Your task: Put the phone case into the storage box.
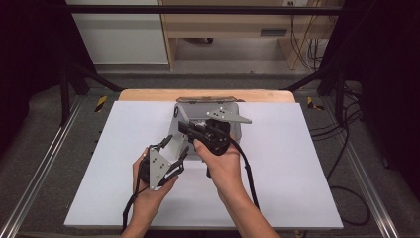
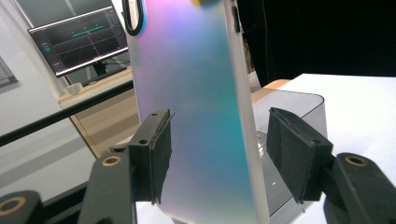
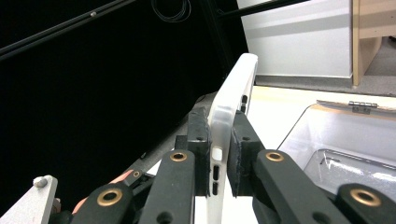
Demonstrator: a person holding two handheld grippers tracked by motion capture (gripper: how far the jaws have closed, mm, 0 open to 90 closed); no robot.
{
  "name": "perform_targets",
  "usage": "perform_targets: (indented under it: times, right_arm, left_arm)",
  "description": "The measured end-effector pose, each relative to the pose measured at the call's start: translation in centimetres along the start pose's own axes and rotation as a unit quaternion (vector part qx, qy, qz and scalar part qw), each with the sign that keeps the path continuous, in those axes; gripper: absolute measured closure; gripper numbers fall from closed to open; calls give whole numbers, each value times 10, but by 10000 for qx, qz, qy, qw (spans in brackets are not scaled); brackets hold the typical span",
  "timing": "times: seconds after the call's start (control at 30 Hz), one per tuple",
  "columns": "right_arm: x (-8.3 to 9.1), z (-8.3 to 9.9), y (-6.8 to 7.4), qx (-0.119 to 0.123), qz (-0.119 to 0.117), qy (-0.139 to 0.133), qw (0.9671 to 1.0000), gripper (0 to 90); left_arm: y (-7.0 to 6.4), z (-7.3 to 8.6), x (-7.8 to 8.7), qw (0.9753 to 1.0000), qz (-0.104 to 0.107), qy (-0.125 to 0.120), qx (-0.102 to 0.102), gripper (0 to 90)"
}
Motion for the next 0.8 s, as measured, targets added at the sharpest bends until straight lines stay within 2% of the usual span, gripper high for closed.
perform_targets:
  times: [0.17,0.37,0.8]
  right_arm:
    - [-2,1,2,-7,-3,14,10000,814]
    - [-3,1,3,-31,-3,21,10000,814]
    - [-3,0,2,-156,43,87,9998,808]
  left_arm:
    - [2,0,1,10000,-66,6,-70,438]
    - [5,2,2,9999,-112,6,-50,482]
    - [3,3,0,9995,-203,22,-236,550]
Point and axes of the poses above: each handheld gripper's, and its own axes: x roughly backward along the jaws, z roughly out of its underside, y roughly to its left, the point moved 10 cm from there along -x, roughly forward along the jaws, and after that the axes turned 13 degrees about z, right-handed, at the moved point
